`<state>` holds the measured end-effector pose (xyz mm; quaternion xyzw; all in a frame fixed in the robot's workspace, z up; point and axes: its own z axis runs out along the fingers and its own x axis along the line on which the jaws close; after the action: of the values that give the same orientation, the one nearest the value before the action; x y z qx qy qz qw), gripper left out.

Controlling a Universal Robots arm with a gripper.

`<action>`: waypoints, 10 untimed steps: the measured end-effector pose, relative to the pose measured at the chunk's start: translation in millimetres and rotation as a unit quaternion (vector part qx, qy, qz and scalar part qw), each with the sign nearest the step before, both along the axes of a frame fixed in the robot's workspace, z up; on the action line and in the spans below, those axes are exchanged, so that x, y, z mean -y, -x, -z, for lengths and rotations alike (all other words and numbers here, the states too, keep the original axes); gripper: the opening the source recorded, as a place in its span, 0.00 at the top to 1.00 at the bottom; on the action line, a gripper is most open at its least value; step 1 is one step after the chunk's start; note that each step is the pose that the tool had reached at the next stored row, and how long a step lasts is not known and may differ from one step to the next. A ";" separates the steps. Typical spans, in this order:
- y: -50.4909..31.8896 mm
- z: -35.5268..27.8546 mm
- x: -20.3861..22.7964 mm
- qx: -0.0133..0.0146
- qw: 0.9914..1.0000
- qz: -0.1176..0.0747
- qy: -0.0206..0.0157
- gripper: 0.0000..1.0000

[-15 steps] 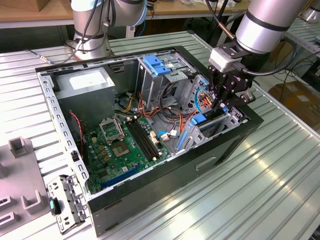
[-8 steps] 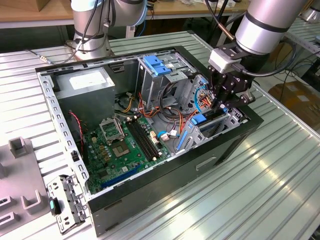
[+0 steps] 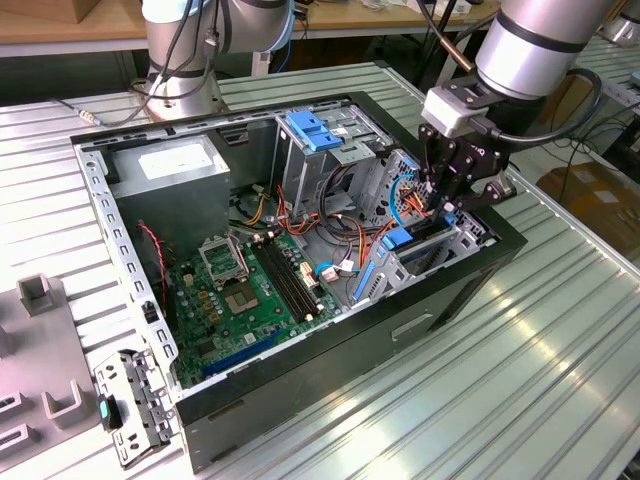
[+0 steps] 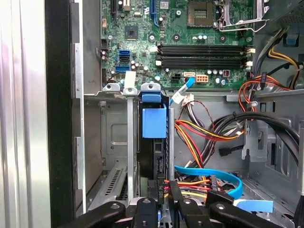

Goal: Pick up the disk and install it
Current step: 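Insert the first disk wire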

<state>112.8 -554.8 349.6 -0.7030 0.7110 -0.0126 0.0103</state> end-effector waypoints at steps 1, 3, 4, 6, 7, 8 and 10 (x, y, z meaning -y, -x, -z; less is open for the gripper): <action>0.0 -0.1 0.0 0.000 1.000 0.000 0.000 0.84; 0.1 -0.1 0.0 0.000 1.000 0.000 0.000 0.89; 0.1 -0.1 0.0 0.000 1.000 0.000 0.000 0.89; 0.2 -0.1 0.0 0.000 1.000 0.000 0.000 0.89; 0.2 0.0 0.0 0.000 1.000 0.000 0.000 0.89; 0.3 -0.1 0.0 0.000 1.000 0.000 0.000 0.89; 0.4 -0.1 0.0 0.000 1.000 0.000 0.000 0.89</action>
<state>112.4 -554.8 349.7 -0.7029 0.7111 -0.0127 0.0102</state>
